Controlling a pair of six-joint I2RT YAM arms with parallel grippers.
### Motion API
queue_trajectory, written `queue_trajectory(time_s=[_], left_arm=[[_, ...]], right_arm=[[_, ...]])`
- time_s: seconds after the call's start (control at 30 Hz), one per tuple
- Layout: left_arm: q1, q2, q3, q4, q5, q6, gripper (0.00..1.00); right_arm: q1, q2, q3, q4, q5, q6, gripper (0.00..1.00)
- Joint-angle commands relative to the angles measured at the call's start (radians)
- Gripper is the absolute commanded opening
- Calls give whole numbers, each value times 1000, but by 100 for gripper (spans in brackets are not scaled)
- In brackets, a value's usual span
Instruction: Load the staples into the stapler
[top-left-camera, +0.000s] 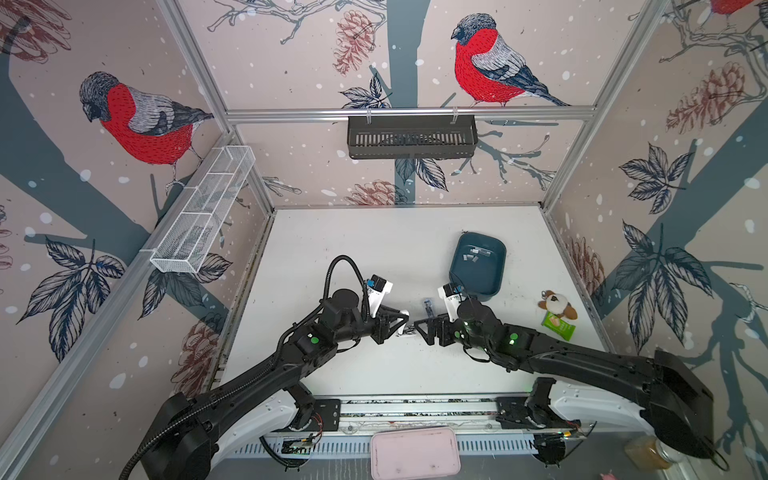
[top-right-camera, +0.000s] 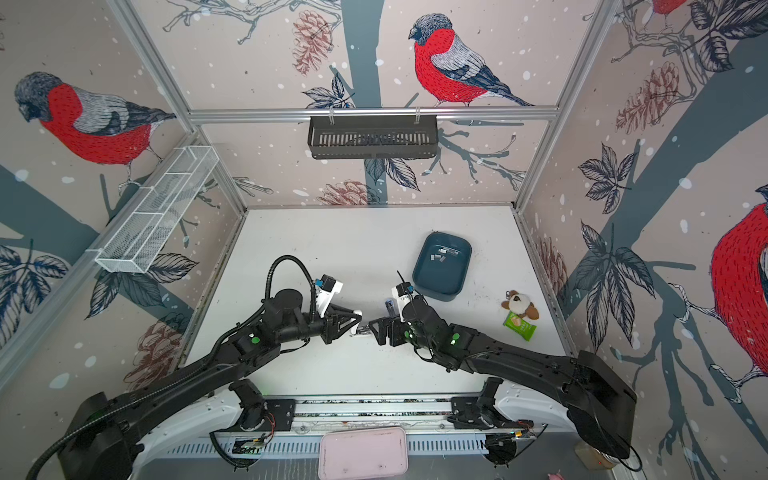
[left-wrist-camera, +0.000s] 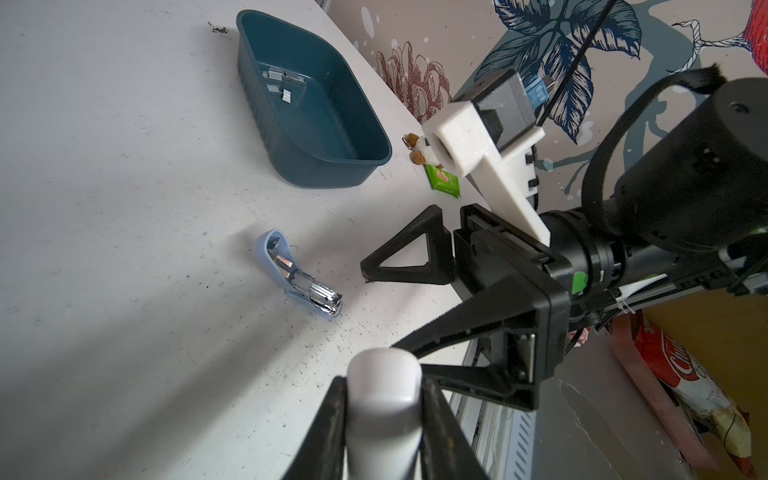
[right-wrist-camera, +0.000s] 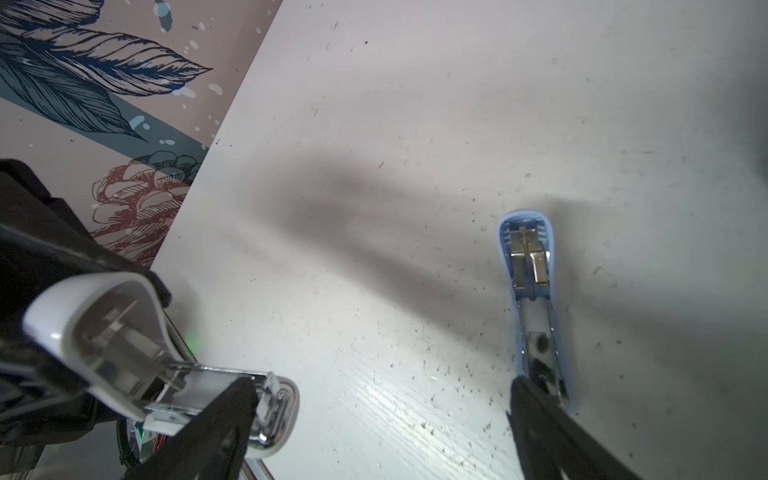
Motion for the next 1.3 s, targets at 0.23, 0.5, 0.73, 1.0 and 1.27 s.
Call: queue_trajectory(time_s=[0.23, 0.5, 0.73, 1.0, 1.27], left_arm=[[2, -3, -1, 92, -3, -20, 23], [2, 8, -2, 109, 3, -26, 23], [2, 1, -5, 116, 13, -31, 23], [24, 13, -11, 179, 77, -60, 23], [110, 56, -25, 319, 234, -139, 23]], right_arm=[[33, 12, 0, -22, 7, -29, 95], [46, -2, -12, 6, -3, -31, 95], [23, -88, -42, 10, 26, -26, 94], [-70, -232, -98, 38, -111, -91, 94], [-188, -314, -118, 65, -335, -160, 91]])
